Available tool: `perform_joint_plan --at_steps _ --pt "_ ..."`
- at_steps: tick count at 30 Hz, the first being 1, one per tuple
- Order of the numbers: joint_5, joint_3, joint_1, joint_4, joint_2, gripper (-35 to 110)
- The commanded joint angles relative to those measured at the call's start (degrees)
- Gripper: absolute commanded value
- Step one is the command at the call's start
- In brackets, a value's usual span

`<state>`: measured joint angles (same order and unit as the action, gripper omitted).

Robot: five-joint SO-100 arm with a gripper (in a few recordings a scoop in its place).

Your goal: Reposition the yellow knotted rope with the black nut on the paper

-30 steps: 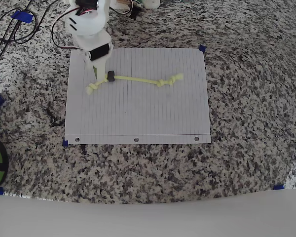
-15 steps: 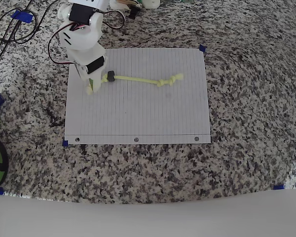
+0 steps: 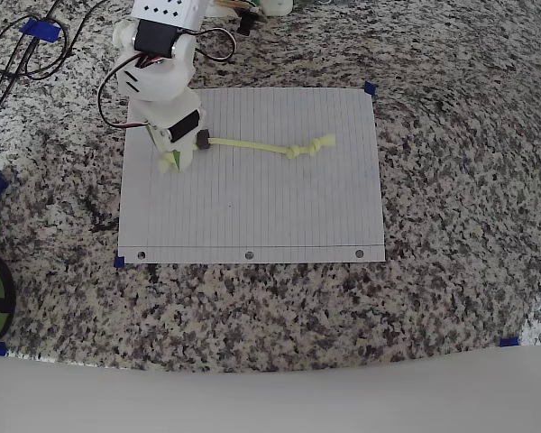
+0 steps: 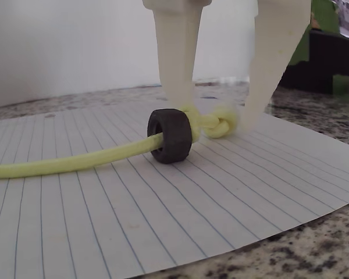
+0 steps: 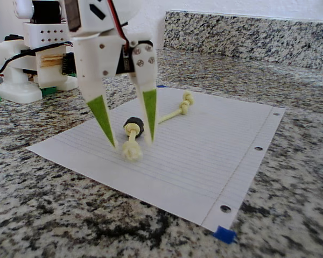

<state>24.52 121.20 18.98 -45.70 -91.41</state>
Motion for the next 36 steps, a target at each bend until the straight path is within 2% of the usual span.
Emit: perform_joint_plan --at_steps 1,15,17,19,20,33,36 --pt "0.8 -2.0 -0.4 1.1 0.1 43" --pt "1.1 -1.9 0.0 2.0 1.3 36" --pt "1.1 -1.9 0.0 1.8 1.3 27" --pt "1.2 -1.9 0.1 1.5 1.3 2" --pt "1.2 -1.9 0.1 1.2 1.3 0" --pt "1.8 -1.9 1.0 0.7 -0.5 0" --pt "4.7 -1.8 3.6 3.0 -4.3 0"
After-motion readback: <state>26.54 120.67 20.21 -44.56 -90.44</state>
